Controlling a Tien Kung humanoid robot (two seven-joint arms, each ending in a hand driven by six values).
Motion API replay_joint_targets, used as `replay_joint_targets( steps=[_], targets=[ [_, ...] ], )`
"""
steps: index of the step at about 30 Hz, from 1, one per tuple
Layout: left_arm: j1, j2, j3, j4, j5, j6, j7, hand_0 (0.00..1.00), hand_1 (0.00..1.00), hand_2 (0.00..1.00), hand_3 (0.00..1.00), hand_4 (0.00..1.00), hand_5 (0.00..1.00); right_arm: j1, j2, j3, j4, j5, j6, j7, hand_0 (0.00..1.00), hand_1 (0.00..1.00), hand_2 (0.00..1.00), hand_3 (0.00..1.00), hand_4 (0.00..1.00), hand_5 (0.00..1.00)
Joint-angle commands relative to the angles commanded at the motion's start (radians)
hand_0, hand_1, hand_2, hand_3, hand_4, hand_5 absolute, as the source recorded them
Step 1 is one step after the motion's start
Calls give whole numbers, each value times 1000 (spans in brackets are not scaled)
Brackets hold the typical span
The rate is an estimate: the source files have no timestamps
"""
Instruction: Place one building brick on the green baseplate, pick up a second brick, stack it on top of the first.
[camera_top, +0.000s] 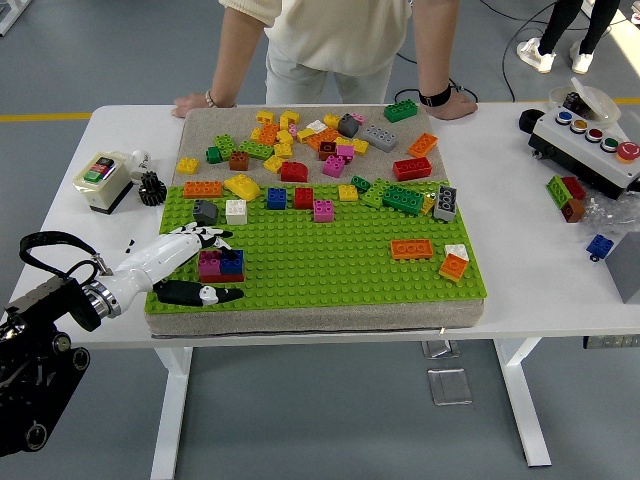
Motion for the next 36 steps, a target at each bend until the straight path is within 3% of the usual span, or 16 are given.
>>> replay_joint_targets(
  steps=[20, 36],
  targets=[
    [2, -5, 5, 36, 0, 13, 2, 998, 949, 926, 645, 998, 788, 0, 0, -4, 0, 1, -2, 0, 740, 658, 711, 598, 921, 511],
    [12, 12, -37, -94, 0, 19, -14, 998, 925, 902, 641, 998, 779, 0, 3, -15, 0, 1, -3, 0, 739, 658, 711, 599, 921, 510]
  ],
)
